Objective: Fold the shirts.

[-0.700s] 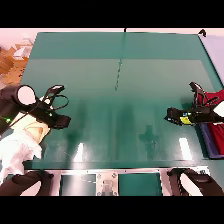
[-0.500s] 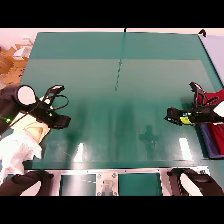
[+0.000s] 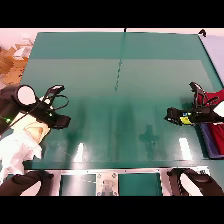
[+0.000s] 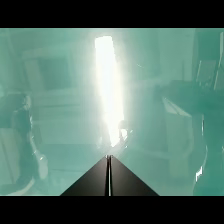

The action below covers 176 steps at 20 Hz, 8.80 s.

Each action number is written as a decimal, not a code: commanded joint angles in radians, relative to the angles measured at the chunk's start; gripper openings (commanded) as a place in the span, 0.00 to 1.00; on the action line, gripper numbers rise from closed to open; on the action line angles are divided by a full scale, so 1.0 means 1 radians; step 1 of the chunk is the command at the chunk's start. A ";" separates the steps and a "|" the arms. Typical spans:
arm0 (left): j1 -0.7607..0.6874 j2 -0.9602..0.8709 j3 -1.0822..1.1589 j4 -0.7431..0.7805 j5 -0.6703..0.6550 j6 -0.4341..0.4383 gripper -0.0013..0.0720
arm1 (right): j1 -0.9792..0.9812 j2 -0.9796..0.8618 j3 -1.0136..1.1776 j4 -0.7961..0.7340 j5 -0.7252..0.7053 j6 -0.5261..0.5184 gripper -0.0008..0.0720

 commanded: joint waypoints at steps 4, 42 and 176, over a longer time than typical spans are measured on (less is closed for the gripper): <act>0.000 0.001 0.000 -0.003 0.073 0.000 0.05 | 0.001 0.001 0.000 0.001 0.000 0.000 0.03; -0.134 0.029 0.400 -0.142 0.394 0.096 0.05 | -0.002 0.001 0.093 0.004 -0.051 -0.003 0.07; 0.162 0.116 0.620 -0.302 0.235 0.136 0.05 | -0.430 -0.089 0.700 0.770 0.116 -0.306 0.03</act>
